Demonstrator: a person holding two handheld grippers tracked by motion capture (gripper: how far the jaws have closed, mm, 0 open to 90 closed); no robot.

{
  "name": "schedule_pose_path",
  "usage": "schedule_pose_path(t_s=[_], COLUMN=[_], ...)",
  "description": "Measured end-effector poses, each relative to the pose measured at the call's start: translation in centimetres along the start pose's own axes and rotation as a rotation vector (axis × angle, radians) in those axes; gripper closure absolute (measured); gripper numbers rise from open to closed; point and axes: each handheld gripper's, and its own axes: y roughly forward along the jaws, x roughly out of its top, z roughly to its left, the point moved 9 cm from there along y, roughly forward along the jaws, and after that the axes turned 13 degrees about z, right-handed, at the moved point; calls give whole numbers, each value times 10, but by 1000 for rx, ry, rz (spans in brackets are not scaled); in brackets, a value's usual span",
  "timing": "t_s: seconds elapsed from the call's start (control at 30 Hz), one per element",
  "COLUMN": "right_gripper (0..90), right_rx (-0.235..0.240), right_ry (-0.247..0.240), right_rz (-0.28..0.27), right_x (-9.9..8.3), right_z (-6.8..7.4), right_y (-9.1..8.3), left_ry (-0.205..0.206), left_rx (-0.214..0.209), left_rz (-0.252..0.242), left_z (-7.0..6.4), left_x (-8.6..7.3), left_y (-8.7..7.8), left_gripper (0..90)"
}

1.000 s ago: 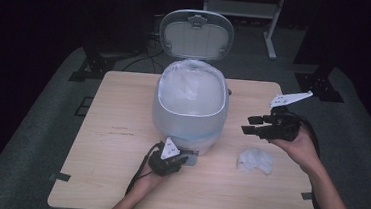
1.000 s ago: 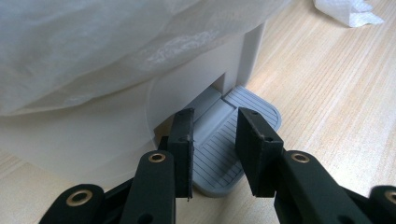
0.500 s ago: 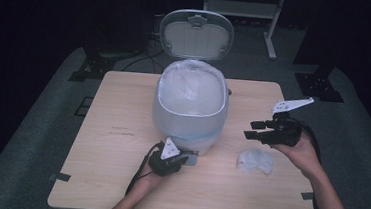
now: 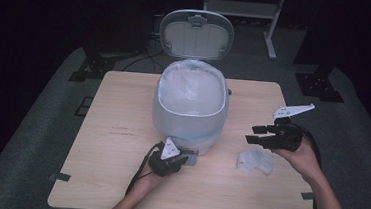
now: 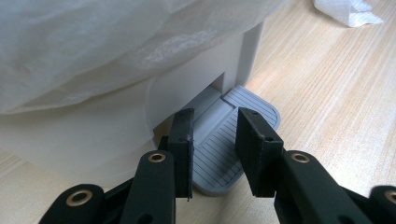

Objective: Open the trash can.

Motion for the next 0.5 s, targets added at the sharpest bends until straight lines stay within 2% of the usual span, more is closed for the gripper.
schedule_pose_path(t_s=[0.5], right_gripper=[447], right_rx=[-5], right_ry=[16], right_rz=[-14], right_x=[-17], right_z=[-6], right_y=[4], left_ry=[-3], left_rx=[-5], left_rz=[-4], left_z=[-1], left_x=[0], left_y=[0], left_gripper=[674])
